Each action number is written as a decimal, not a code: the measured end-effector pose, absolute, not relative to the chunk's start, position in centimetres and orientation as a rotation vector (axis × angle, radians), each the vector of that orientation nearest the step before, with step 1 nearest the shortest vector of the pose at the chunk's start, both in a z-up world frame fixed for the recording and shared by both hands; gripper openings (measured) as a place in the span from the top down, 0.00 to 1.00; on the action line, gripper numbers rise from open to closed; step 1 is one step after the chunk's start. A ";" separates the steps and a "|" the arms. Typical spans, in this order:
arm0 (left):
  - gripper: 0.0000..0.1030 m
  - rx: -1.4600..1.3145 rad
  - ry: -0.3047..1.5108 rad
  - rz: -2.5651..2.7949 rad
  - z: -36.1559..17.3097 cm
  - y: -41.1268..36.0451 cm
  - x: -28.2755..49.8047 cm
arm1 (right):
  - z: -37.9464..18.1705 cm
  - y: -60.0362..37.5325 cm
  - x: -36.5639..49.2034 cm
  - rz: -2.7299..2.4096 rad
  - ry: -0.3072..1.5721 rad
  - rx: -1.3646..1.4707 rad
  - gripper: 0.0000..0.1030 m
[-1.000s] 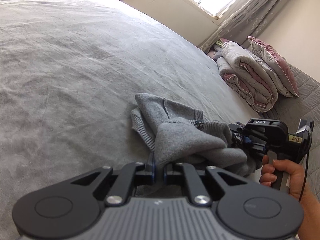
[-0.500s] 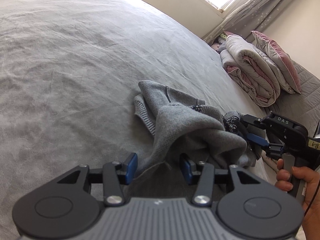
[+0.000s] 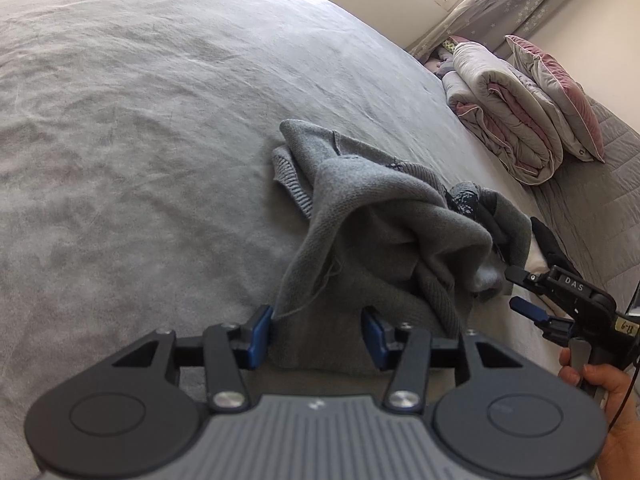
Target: Fold clothes
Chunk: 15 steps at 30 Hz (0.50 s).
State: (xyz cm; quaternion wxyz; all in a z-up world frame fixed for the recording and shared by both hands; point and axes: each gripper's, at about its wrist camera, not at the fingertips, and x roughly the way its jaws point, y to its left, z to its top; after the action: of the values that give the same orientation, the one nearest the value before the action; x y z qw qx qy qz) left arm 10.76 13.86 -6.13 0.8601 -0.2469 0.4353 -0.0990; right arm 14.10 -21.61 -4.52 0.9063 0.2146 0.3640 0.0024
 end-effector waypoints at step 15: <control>0.54 -0.555 0.925 -0.201 -6.6 12.9 9.2 | -7.2 -18.8 14.9 0.046 0.700 0.148 0.33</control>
State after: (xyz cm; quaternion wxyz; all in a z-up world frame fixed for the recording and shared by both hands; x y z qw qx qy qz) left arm 9.24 12.87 -6.62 0.8532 -0.2639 0.4397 -0.0954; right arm 14.85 -18.77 -7.20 0.9364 0.0723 0.3426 0.0223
